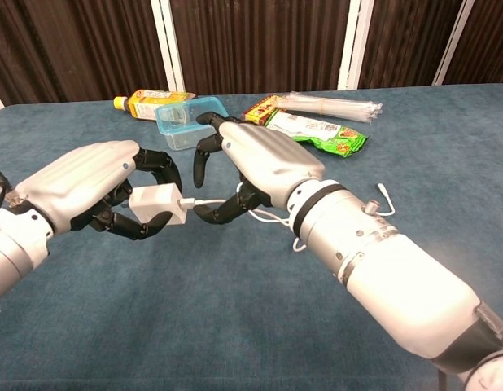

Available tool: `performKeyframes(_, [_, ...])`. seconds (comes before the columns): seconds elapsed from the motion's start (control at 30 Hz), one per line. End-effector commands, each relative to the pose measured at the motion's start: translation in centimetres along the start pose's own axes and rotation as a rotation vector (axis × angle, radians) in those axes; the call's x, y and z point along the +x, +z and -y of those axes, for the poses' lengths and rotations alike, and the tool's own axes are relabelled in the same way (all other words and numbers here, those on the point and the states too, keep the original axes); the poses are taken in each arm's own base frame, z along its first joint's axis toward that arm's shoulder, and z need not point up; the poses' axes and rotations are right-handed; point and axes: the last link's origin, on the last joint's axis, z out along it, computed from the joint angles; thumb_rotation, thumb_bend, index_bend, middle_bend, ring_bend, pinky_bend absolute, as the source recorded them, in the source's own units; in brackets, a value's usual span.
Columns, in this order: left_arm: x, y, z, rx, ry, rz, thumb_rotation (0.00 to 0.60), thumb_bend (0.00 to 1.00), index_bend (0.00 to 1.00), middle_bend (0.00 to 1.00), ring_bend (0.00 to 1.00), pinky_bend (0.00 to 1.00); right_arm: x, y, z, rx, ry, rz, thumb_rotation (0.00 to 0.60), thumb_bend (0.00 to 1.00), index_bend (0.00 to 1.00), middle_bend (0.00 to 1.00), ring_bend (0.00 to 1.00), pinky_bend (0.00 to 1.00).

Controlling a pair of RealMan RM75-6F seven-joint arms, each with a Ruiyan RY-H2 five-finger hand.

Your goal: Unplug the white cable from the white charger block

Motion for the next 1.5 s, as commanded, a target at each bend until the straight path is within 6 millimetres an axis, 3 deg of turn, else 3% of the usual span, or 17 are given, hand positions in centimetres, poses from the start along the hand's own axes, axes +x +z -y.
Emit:
performKeyframes(0.03, [0.0, -0.05, -0.23, -0.005, -0.001, -0.001, 0.6, 0.57, 0.74, 0.77, 1.0, 1.0, -0.06, -0.02, 0.2, 0.002, 0.005, -0.002, 0.6, 0.41, 0.64, 0.15, 0.0, 0.0])
performKeyframes(1.13, [0.24, -0.18, -0.82, -0.017, -0.008, -0.008, 0.6, 0.57, 0.74, 0.78, 1.0, 1.0, -0.55, 0.15, 0.5, -0.019, 0.017, 0.003, 0.6, 0.44, 0.7, 0.18, 0.0, 0.0])
performKeyframes(1.3, [0.37, -0.2, -0.8, -0.017, -0.009, -0.011, 0.6, 0.57, 0.74, 0.78, 1.0, 1.0, -0.61, 0.15, 0.62, -0.018, 0.023, 0.004, 0.6, 0.5, 0.72, 0.19, 0.0, 0.0])
performKeyframes(1.5, [0.45, -0.22, -0.9, -0.021, -0.011, -0.012, 0.6, 0.57, 0.74, 0.78, 1.0, 1.0, -0.58, 0.19, 0.65, -0.031, 0.033, -0.001, 0.6, 0.6, 0.82, 0.23, 0.0, 0.0])
